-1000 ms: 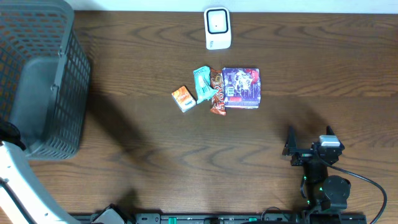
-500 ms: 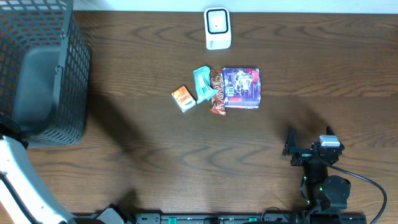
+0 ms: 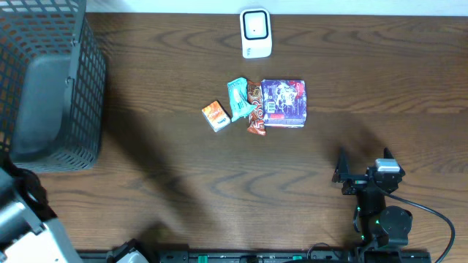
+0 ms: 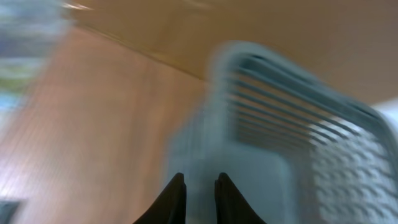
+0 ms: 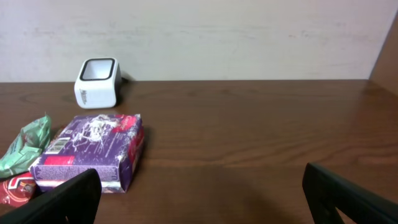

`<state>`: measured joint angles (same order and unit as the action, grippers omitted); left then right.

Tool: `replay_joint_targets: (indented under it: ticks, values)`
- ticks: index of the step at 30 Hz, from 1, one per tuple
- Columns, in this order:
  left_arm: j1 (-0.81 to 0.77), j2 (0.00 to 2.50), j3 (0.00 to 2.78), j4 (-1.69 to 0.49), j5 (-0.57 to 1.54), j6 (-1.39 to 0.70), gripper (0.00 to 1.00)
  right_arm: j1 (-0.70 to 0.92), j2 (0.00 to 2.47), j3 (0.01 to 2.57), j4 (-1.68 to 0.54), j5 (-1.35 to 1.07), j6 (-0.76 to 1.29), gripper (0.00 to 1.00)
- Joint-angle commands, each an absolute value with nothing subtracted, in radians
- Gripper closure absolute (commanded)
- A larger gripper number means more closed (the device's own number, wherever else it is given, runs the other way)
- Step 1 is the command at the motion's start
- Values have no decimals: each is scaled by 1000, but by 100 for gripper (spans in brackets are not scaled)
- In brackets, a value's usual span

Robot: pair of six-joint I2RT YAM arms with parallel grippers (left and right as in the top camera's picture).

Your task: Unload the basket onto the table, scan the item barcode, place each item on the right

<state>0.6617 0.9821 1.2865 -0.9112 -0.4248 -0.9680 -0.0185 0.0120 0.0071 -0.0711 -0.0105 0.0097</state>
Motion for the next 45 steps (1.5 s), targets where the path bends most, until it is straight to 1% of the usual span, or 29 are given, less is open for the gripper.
replay_joint_targets:
  ticks: [1, 2, 5, 7, 12, 16, 17, 20, 26, 36, 37, 45]
  values:
    - [537, 949, 1292, -760, -176, -646, 75, -25, 7, 6, -75, -13, -5, 1]
    - [494, 944, 1292, -717, -115, -590, 70, -25, 7, 6, -75, -13, -5, 1]
    - [367, 939, 1292, -643, 22, -498, 63, -25, 7, 6, -75, -13, -5, 1]
    - [290, 944, 1291, -630, 73, -456, 59, -25, 7, 6, -75, -13, -5, 1]
    - [99, 991, 1291, -659, 139, -349, 51, -25, 7, 6, -75, -13, -5, 1]
    - [-73, 1079, 1291, -709, 150, -243, 42, -25, 7, 6, -75, -13, -5, 1]
    - [-136, 1123, 1291, -722, 150, -194, 34, -25, 7, 6, -75, -13, -5, 1]
    - [-213, 1198, 1291, -740, 145, -164, 23, -25, 7, 6, -75, -13, -5, 1]
    - [-275, 1364, 1291, -767, 83, -165, 12, -25, 7, 6, -75, -13, -5, 1]
    - [-278, 1584, 1291, -789, 24, -165, 7, -25, 7, 6, -75, -13, -5, 1]
    - [-278, 1598, 1291, -789, 22, -165, 1, -25, 7, 6, -75, -13, -5, 1]
    - [-278, 1633, 1291, -812, 6, -165, 2, -25, 7, 6, -75, -13, -5, 1]
